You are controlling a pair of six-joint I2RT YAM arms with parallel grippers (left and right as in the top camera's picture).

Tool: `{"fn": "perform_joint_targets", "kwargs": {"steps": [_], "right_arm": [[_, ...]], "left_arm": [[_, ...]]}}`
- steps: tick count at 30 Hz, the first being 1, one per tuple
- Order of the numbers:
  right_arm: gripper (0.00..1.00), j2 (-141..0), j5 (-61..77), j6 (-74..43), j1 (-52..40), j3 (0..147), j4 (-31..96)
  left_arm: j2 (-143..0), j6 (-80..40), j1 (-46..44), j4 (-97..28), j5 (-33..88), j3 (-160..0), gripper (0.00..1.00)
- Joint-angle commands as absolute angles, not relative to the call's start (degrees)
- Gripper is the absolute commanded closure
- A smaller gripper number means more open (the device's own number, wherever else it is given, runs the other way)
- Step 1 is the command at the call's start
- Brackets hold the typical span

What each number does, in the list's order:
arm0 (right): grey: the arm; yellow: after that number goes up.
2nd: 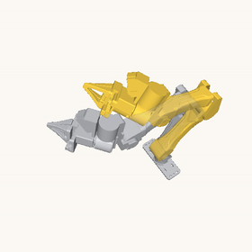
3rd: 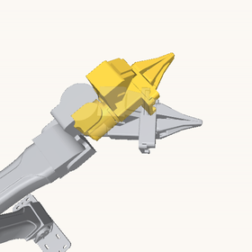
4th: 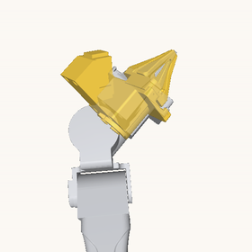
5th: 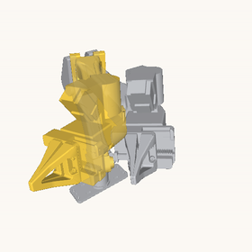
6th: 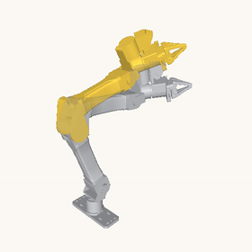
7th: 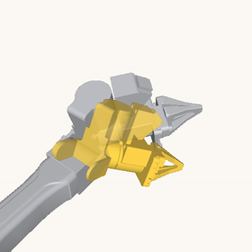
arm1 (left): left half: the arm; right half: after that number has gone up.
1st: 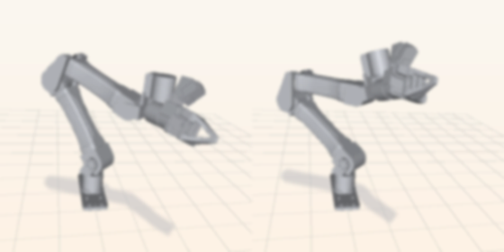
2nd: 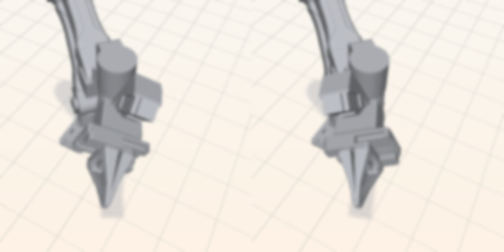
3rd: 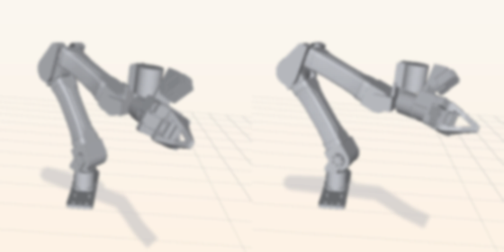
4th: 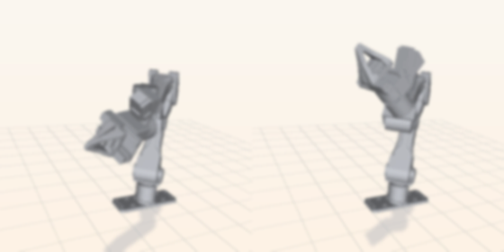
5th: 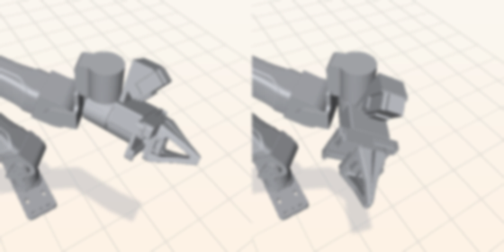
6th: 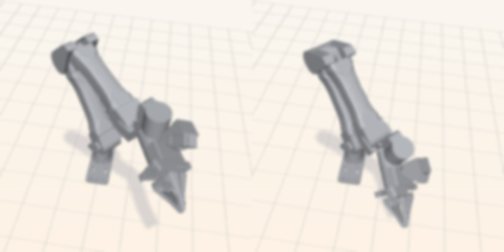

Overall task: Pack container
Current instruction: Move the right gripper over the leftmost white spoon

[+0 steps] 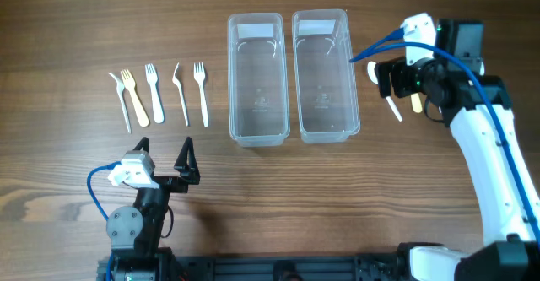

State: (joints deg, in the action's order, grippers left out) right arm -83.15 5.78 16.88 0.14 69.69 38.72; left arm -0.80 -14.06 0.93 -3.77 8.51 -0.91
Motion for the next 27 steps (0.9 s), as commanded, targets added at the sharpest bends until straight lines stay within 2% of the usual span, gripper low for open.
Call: {"fn": "perform_joint_targets", "kwargs": {"steps": [1, 8, 13, 21, 27], "right_arm": [[0.00, -84.58, 7.42, 17.76, -0.03, 70.94, 38.44], [0.00, -85.45, 5.17, 18.20, -0.03, 70.78, 42.00], [0.00, -90.91, 2.09, 24.01, -0.03, 70.83, 43.75], [0.00, -101.93, 4.60, 20.95, 2.31, 71.85, 41.54], [0.01, -108.42, 6.04, 18.96, 5.13, 78.87, 41.74]], "left_arm": [[-0.38, -14.57, 1.41, -3.62, 9.39, -0.47, 0.00], [-0.38, -14.57, 1.41, -3.62, 9.39, -0.47, 0.00], [-0.38, -14.57, 1.41, -3.62, 9.39, -0.47, 0.00], [-0.38, -14.57, 1.41, -3.62, 9.39, -0.47, 0.00], [-0.38, -14.57, 1.41, -3.62, 9.39, -0.47, 0.00]]}}
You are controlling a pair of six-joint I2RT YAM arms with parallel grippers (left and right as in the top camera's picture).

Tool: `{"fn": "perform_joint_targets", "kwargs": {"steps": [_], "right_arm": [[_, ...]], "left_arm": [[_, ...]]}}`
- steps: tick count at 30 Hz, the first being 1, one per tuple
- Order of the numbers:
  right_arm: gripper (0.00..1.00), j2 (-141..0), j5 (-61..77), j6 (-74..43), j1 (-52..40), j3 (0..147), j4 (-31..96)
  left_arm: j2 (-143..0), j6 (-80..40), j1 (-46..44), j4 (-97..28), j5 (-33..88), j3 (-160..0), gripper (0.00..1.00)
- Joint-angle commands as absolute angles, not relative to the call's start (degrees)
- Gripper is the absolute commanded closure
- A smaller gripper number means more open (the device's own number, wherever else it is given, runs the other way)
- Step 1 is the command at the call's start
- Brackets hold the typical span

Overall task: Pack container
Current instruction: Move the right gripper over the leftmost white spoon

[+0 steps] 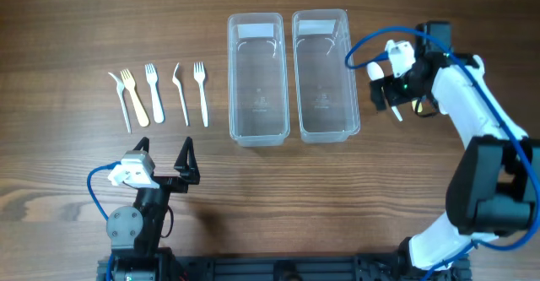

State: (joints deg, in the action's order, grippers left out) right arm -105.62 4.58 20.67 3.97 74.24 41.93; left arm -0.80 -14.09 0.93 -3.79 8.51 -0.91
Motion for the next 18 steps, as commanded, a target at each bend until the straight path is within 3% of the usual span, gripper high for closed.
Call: {"fn": "perform_joint_targets", "kwargs": {"steps": [1, 7, 18], "right_arm": [[0.02, -109.08, 6.04, 19.35, 5.17, 79.83, 42.02], [0.02, -112.36, 7.99, 24.75, 5.10, 87.31, 46.30], [0.04, -116.53, 9.41, 28.10, 4.49, 87.42, 49.98]], "left_arm": [[-0.38, -14.57, 1.41, -3.62, 9.39, -0.47, 0.00], [-0.38, -14.57, 1.41, -3.62, 9.39, -0.47, 0.00], [-0.38, -14.57, 1.41, -3.62, 9.39, -0.47, 0.00]]}}
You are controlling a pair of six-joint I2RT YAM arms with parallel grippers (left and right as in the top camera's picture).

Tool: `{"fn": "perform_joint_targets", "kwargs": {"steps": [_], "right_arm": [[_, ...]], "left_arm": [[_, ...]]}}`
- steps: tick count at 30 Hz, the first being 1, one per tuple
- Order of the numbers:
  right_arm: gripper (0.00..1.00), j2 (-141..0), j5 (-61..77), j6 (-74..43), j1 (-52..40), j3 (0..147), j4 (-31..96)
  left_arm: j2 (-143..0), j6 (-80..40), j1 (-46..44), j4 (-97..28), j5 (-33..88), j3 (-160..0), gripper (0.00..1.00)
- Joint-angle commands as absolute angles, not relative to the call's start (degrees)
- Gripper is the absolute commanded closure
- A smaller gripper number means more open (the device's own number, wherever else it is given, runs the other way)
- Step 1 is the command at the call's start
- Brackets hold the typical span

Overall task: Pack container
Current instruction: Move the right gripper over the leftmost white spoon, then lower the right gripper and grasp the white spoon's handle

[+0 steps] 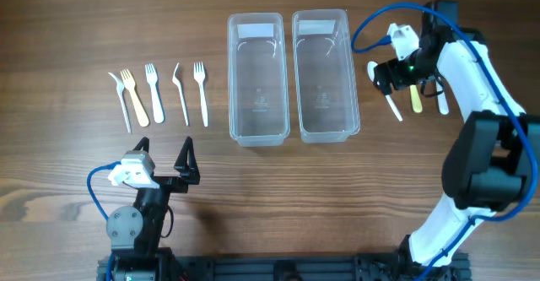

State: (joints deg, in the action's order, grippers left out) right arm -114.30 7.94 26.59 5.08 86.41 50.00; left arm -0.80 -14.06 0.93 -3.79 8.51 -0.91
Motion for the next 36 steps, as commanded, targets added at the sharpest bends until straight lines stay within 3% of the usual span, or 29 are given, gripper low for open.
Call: {"fn": "perform_joint_targets", "kwargs": {"steps": [1, 9, 12, 15, 22, 36], "right_arm": [[0.04, -116.75, 9.23, 28.10, 4.47, 87.42, 49.60], [0.09, -118.65, 10.02, 27.42, 4.47, 87.37, 47.55], [0.03, -120.57, 10.46, 26.83, 4.38, 87.37, 47.53], [0.04, -121.73, 10.41, 26.92, 4.36, 87.37, 47.20], [0.21, -123.44, 10.39, 26.98, 4.36, 87.35, 46.37], [0.32, -123.46, 9.89, 28.49, 4.47, 87.26, 44.73]], "left_arm": [[-0.38, -14.57, 1.41, -3.62, 9.39, -0.47, 0.00], [-0.38, -14.57, 1.41, -3.62, 9.39, -0.47, 0.00], [-0.38, -14.57, 1.41, -3.62, 9.39, -0.47, 0.00], [-0.38, -14.57, 1.41, -3.62, 9.39, -0.47, 0.00], [-0.38, -14.57, 1.41, -3.62, 9.39, -0.47, 0.00], [-0.38, -14.57, 1.41, -3.62, 9.39, -0.47, 0.00]]}}
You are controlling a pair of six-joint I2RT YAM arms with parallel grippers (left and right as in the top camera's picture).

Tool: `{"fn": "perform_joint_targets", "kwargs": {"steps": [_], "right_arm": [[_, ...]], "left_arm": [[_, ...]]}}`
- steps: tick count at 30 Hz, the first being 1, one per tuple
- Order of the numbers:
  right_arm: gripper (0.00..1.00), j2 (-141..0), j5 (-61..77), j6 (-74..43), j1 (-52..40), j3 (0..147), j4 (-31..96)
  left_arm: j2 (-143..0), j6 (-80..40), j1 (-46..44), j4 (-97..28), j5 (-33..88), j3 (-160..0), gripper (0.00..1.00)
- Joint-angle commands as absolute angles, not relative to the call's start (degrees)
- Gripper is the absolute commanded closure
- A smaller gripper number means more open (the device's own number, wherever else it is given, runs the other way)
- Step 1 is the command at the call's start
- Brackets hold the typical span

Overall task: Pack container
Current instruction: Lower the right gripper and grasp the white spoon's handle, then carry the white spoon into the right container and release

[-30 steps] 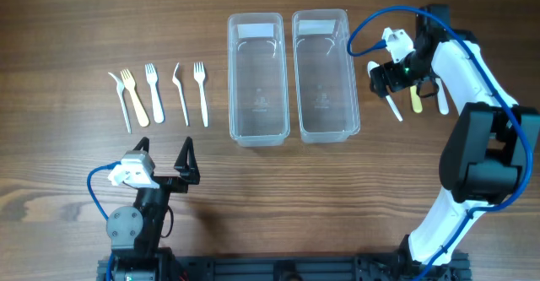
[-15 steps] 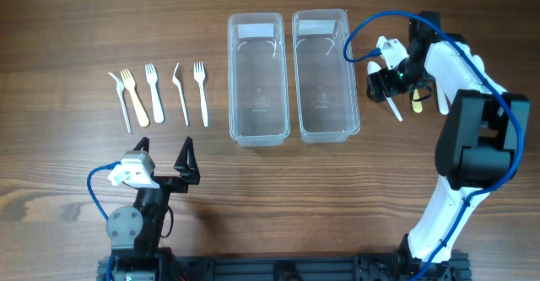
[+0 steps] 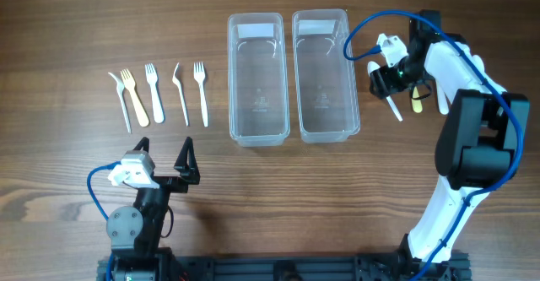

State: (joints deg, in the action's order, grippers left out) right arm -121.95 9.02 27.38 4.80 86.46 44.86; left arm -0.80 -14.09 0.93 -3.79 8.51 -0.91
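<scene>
Two clear plastic containers stand side by side in the overhead view, the left container [image 3: 255, 78] and the right container [image 3: 325, 74], both empty. Several forks [image 3: 156, 94] lie in a row to their left. Right of the containers lie a white spoon [image 3: 394, 108], a yellowish spoon [image 3: 416, 104] and another white piece [image 3: 444, 102]. My right gripper [image 3: 384, 78] is down over the upper end of the white spoon; its fingers are too dark and small to judge. My left gripper [image 3: 164, 156] rests open near the front edge, holding nothing.
The wooden table [image 3: 67, 28] runs to every edge of the view. The right arm's blue cable [image 3: 363, 36] loops over the right container's far corner. The left arm's base [image 3: 126, 226] sits at the front left.
The right arm's wrist has turned and shifted slightly left, so the gripper now covers the white spoon's upper end more closely. The spoons, forks, containers and left arm have not moved.
The right gripper hovered over the spoons right of the containers, with the arm stretched from the lower right. It then drew nearer the right container's edge, and the arm folded upward. It has stayed over the white spoon's upper end since. The left arm never moved.
</scene>
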Motion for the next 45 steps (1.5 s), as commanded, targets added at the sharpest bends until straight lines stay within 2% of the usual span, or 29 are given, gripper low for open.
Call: {"fn": "perform_joint_targets", "kwargs": {"steps": [1, 10, 14, 18, 22, 27, 31, 45], "right_arm": [[0.33, -123.46, 9.26, 28.49, 4.47, 87.00, 44.82], [0.36, -123.46, 7.92, 26.48, 4.45, 84.18, 44.05], [0.42, -123.46, 6.87, 25.04, 4.45, 84.18, 43.62], [0.59, -123.46, 6.90, 24.45, 4.45, 84.18, 43.57], [0.64, -123.46, 7.14, 23.79, 4.21, 84.18, 43.77], [0.87, -123.44, 7.14, 23.75, 3.18, 84.31, 43.90], [0.96, -123.42, 7.11, 23.75, 2.57, 84.42, 43.94], [0.96, -115.33, 6.87, 17.72, 2.57, 100.12, 48.14]], "left_arm": [[-0.38, -14.57, 1.41, -3.62, 9.39, -0.47, 0.00], [-0.38, -14.57, 1.41, -3.62, 9.39, -0.47, 0.00], [-0.38, -14.57, 1.41, -3.62, 9.39, -0.47, 0.00], [-0.38, -14.57, 1.41, -3.62, 9.39, -0.47, 0.00], [-0.38, -14.57, 1.41, -3.62, 9.39, -0.47, 0.00], [-0.38, -14.57, 1.41, -3.62, 9.39, -0.47, 0.00], [-0.38, -14.57, 1.41, -3.62, 9.39, -0.47, 0.00], [-0.38, -14.57, 1.41, -3.62, 9.39, -0.47, 0.00]]}}
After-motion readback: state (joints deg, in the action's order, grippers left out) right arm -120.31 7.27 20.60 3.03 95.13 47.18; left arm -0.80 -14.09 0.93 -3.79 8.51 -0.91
